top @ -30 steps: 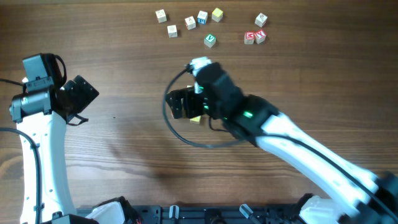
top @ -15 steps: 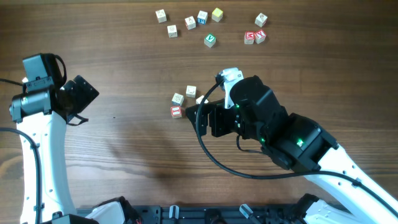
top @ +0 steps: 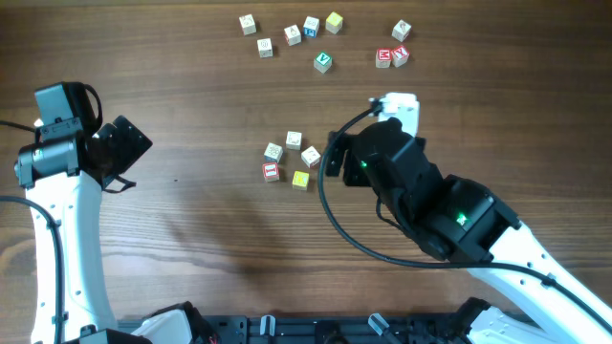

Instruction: Form a circle

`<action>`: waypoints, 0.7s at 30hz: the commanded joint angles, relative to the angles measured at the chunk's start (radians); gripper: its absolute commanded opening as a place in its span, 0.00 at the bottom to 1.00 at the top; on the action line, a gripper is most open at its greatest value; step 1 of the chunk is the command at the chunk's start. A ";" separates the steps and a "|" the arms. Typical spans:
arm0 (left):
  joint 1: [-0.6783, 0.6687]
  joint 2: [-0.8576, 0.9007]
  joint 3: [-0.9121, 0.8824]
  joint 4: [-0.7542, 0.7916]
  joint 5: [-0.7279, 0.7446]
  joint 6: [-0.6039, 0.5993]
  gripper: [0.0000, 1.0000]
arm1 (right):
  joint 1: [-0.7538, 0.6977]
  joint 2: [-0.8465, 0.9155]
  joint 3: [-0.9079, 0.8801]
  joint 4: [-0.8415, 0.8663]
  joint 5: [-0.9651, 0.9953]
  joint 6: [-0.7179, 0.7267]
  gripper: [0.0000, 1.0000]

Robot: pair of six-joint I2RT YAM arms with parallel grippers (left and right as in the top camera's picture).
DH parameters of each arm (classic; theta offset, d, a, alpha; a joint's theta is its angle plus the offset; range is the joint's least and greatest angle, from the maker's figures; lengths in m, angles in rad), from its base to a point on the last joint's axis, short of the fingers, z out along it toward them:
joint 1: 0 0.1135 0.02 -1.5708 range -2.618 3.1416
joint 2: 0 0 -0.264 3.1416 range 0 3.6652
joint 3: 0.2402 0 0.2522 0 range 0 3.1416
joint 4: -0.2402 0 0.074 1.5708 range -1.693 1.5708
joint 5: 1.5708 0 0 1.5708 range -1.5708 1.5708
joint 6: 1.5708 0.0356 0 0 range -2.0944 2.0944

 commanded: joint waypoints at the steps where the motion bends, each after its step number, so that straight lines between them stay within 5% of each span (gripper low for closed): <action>1: 0.005 -0.002 0.003 0.000 0.008 -0.009 1.00 | -0.028 0.006 0.006 -0.026 0.183 0.195 0.99; 9: 0.005 -0.002 0.003 0.000 0.008 -0.009 1.00 | -0.035 0.054 0.006 -0.200 0.231 0.282 1.00; 21: 0.005 -0.002 0.003 0.000 0.008 -0.009 1.00 | -0.074 -0.171 0.006 -0.302 0.431 0.213 1.00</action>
